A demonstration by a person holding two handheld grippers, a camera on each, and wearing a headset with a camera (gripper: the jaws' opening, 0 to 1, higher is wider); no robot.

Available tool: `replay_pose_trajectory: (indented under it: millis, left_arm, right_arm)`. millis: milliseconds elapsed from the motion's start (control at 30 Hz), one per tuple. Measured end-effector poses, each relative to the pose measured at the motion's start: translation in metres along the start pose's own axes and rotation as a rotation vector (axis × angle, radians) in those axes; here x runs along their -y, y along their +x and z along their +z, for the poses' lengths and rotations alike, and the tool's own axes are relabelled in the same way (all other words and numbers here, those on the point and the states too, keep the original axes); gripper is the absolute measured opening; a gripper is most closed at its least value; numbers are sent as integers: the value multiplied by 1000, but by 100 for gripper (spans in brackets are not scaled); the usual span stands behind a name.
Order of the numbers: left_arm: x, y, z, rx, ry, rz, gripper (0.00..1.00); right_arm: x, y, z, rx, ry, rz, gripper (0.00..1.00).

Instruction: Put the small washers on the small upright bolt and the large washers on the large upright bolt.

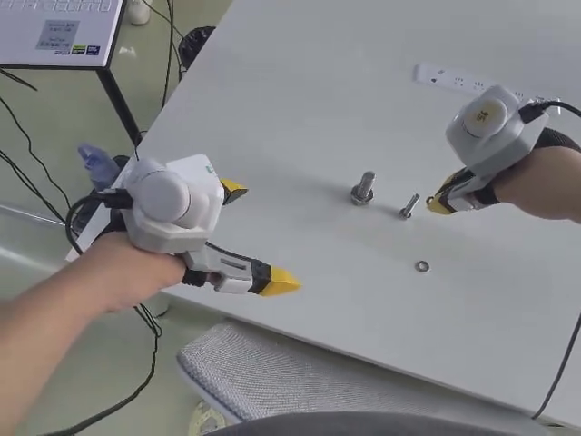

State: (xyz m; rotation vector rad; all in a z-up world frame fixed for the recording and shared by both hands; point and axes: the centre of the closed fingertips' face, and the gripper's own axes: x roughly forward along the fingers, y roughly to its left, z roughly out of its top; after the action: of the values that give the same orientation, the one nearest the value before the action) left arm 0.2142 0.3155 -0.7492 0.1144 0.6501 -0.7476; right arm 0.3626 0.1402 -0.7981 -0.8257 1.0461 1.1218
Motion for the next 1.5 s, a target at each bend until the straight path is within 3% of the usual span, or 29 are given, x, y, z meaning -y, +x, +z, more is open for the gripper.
replay_pose_trajectory:
  millis: [400,800,1500]
  left_arm:
    - [4,3,-2,-6,-2,-7,93]
    - [0,7,5,1,-2,-14,92]
    - [-1,7,-3,-13,-15,-23,89]
  right_arm:
    - [16,14,9,6,-17,-10,12]
    - [12,21,14,-4,-27,-2,12]
    - [8,31,11,-26,-23,11,12]
